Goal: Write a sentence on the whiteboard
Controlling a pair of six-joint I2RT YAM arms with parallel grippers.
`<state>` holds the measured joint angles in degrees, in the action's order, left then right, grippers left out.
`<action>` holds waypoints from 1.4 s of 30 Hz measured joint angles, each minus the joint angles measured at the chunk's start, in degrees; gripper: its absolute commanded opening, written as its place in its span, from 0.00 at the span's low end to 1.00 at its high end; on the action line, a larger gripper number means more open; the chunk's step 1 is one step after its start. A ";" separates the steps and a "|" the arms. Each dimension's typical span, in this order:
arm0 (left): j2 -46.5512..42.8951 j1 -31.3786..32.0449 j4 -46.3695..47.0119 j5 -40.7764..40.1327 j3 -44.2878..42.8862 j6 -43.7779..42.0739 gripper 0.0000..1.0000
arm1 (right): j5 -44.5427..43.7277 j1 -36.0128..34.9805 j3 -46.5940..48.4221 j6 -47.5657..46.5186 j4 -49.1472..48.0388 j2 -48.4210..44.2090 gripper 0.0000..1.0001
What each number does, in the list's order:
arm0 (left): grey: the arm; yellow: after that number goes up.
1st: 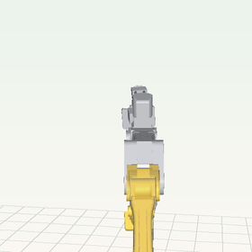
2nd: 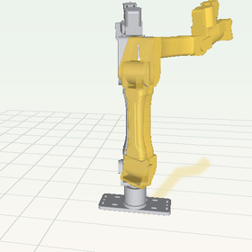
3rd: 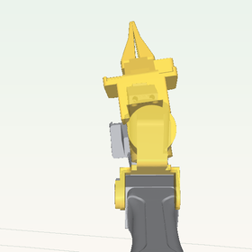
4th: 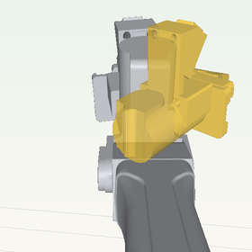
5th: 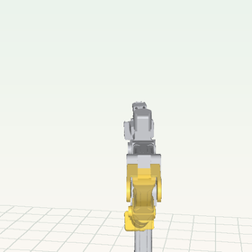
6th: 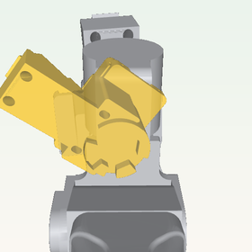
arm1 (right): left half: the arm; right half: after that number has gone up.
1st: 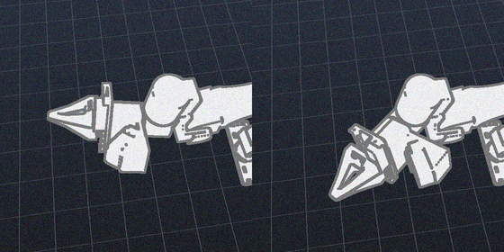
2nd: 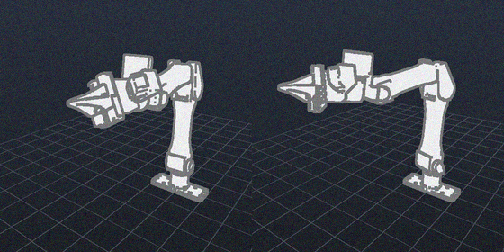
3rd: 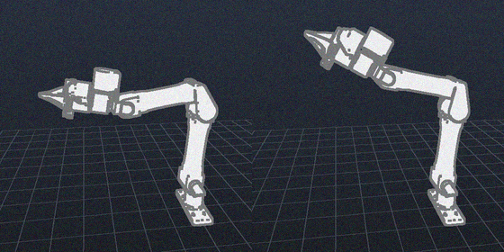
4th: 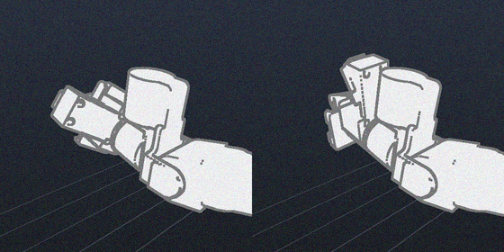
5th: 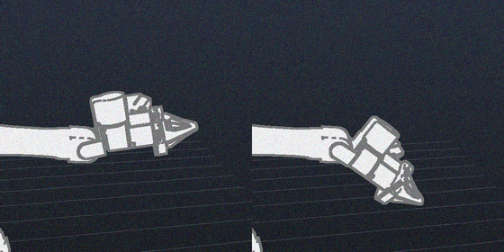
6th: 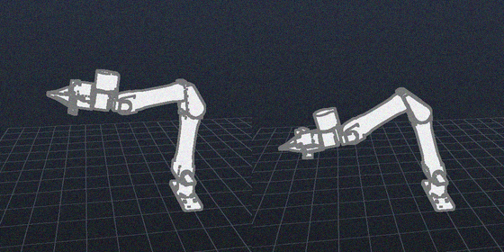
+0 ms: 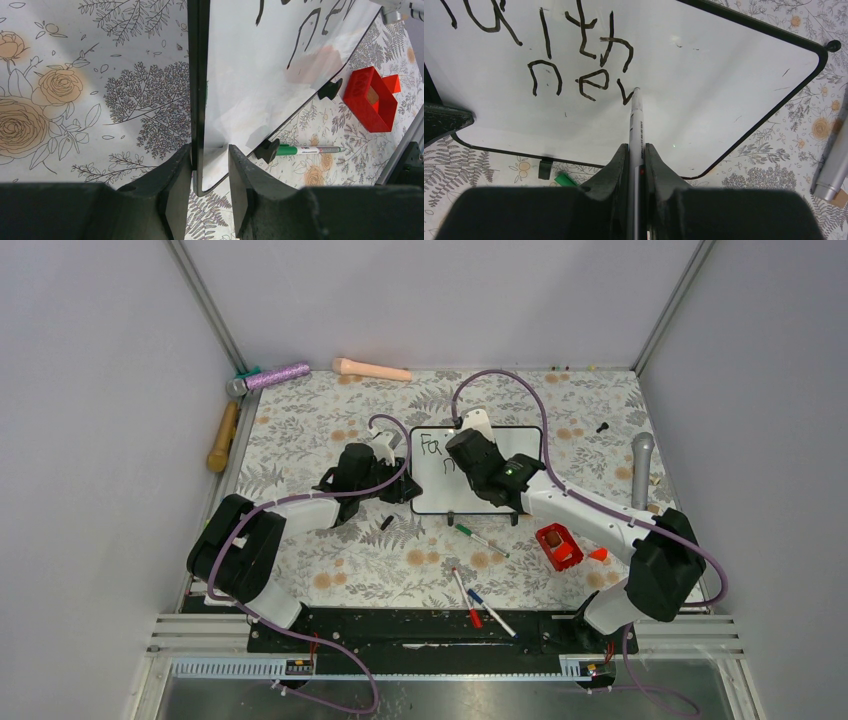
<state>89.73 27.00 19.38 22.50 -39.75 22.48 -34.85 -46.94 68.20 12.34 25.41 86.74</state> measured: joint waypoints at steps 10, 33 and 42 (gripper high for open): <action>0.00 0.00 0.00 0.00 0.00 0.00 0.32 | 0.07 0.20 0.22 -0.13 0.00 0.00 0.00; 0.00 0.00 -0.02 0.00 0.00 0.00 0.32 | 2.89 0.57 -3.56 0.81 0.04 -5.01 0.00; 0.00 0.00 -0.02 0.02 0.00 0.00 0.32 | 2.75 0.70 -3.61 0.83 0.02 -4.48 0.00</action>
<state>89.73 27.00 19.35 22.52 -39.75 22.48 -32.10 -46.24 64.60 13.17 25.43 82.26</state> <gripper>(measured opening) 0.322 0.157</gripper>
